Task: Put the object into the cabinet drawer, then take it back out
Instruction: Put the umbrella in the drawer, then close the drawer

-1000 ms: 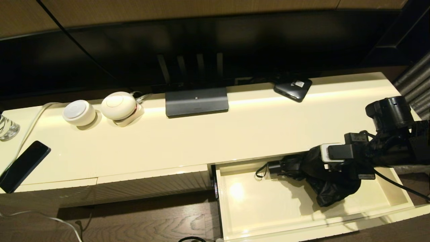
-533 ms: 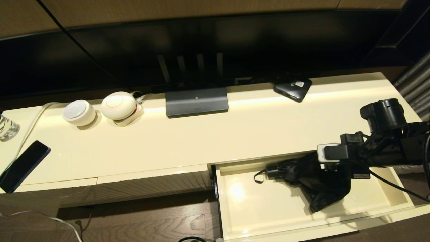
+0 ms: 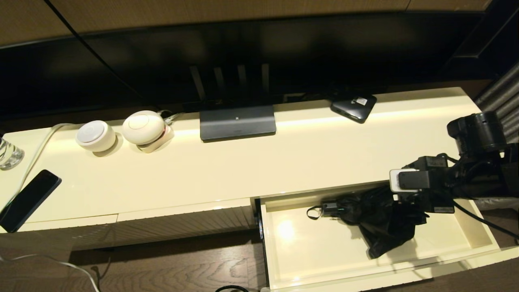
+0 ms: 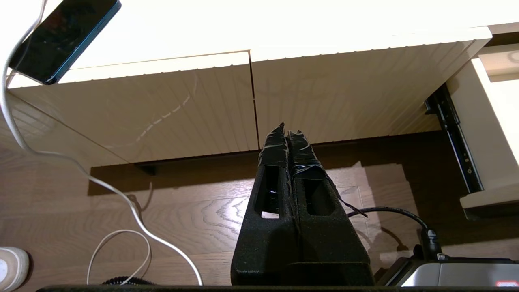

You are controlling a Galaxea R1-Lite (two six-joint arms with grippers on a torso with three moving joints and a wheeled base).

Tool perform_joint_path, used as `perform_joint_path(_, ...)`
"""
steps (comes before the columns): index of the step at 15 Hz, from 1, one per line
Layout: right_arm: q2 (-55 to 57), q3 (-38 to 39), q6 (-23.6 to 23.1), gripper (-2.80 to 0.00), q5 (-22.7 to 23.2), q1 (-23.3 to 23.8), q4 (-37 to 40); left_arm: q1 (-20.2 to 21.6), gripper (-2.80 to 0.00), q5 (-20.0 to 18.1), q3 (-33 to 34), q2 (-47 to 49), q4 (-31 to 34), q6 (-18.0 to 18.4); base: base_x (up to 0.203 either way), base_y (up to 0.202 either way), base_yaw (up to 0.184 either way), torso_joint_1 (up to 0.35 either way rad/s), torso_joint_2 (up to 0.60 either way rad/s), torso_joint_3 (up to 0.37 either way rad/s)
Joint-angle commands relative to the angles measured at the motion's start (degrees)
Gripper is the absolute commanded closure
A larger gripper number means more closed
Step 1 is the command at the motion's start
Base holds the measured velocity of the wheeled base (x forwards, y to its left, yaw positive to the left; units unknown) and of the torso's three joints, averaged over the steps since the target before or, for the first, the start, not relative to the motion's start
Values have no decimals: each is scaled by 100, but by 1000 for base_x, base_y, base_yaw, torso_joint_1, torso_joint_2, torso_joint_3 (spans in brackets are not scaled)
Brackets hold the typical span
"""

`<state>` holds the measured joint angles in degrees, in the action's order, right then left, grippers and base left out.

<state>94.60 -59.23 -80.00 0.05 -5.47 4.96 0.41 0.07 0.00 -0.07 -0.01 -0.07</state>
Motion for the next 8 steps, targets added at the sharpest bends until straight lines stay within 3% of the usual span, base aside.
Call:
perform_joint_path(1,-661,-18,-68,-280,10,3,435,2,0,1,18,7,-8,-1,0,0,0,0,0,0)
perform_joint_path(7,-1602,502,58,-280,153,-59,1722,2,0,1,18,7,1,-1,0,0,0,0,0,0)
perform_joint_path(8,-1743,590,381,-280,157,-63,1918,2,0,1,18,7,-6,-1,0,0,0,0,0,0)
